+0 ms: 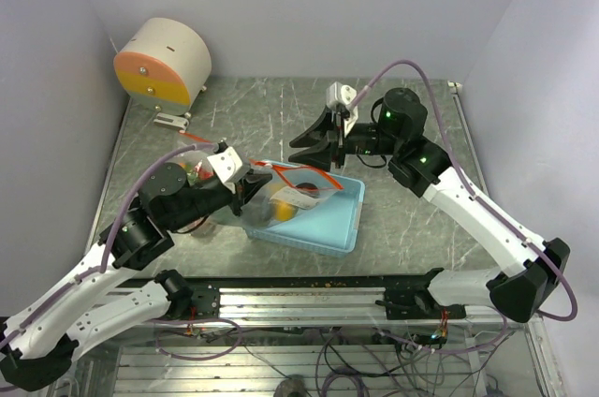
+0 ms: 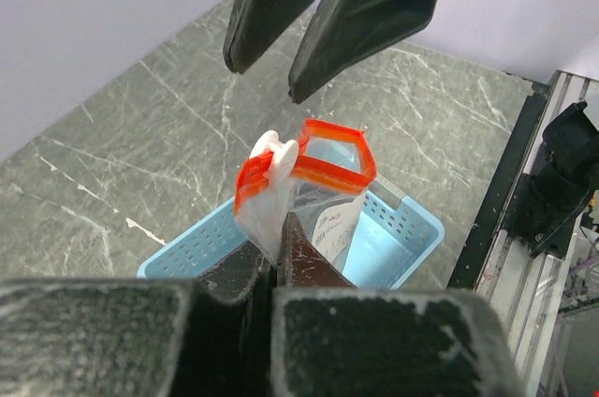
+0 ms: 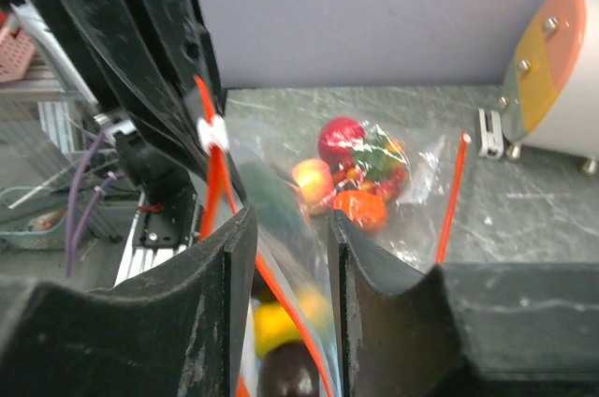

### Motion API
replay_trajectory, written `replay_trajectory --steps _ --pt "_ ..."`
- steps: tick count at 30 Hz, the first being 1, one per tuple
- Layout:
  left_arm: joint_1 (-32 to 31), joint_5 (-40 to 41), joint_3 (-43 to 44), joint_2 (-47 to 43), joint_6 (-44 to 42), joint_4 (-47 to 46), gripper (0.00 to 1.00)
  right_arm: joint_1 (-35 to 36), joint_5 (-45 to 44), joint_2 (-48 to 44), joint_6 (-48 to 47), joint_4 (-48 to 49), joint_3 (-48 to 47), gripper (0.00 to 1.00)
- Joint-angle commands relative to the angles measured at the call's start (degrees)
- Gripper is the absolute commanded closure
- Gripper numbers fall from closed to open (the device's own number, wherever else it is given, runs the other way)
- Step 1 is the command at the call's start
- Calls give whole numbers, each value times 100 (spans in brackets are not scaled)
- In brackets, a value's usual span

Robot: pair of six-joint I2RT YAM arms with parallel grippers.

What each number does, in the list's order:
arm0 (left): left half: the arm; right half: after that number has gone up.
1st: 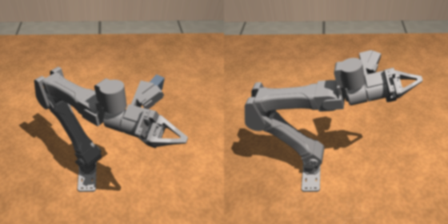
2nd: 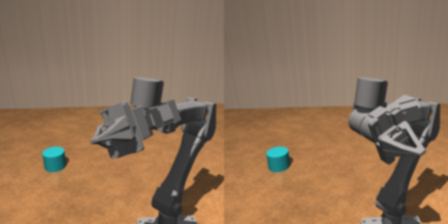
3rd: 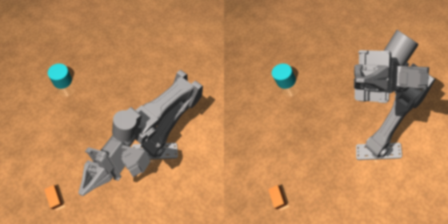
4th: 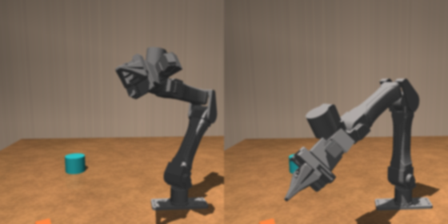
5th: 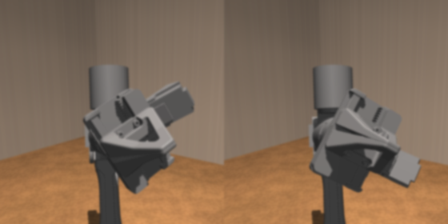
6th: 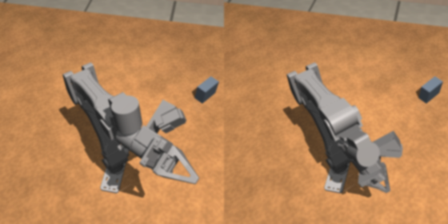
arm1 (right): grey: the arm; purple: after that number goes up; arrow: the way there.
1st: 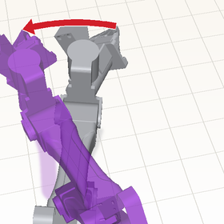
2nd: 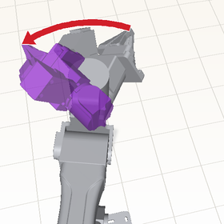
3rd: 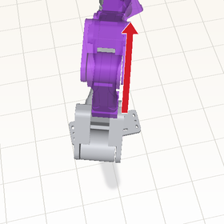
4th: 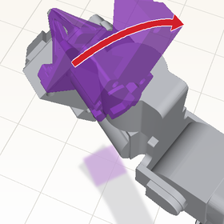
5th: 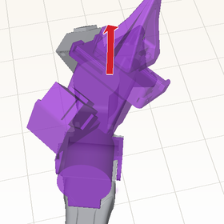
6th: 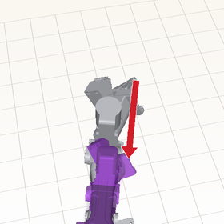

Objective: Place the food in the zip-top bag and seal the zipper
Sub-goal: Zip the zipper food storage bag.

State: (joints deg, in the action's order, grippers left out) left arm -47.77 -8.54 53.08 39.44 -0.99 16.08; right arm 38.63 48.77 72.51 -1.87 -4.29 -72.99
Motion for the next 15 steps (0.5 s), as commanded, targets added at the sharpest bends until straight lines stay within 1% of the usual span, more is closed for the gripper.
replay_trajectory --steps 1,3,8,11,15 --pt "-4 97 64 68 89 -356 93 -14 590 59 440 658 -218 63" --pt "-4 119 67 103 99 -384 93 -11 723 49 644 899 -186 61" --pt "-4 154 146 198 115 -418 93 25 872 184 990 1142 -191 47" --pt "-4 168 173 237 130 -437 93 137 826 238 1146 1261 -146 45" --pt "-4 203 200 273 152 -426 93 340 638 327 1050 1071 -247 45"
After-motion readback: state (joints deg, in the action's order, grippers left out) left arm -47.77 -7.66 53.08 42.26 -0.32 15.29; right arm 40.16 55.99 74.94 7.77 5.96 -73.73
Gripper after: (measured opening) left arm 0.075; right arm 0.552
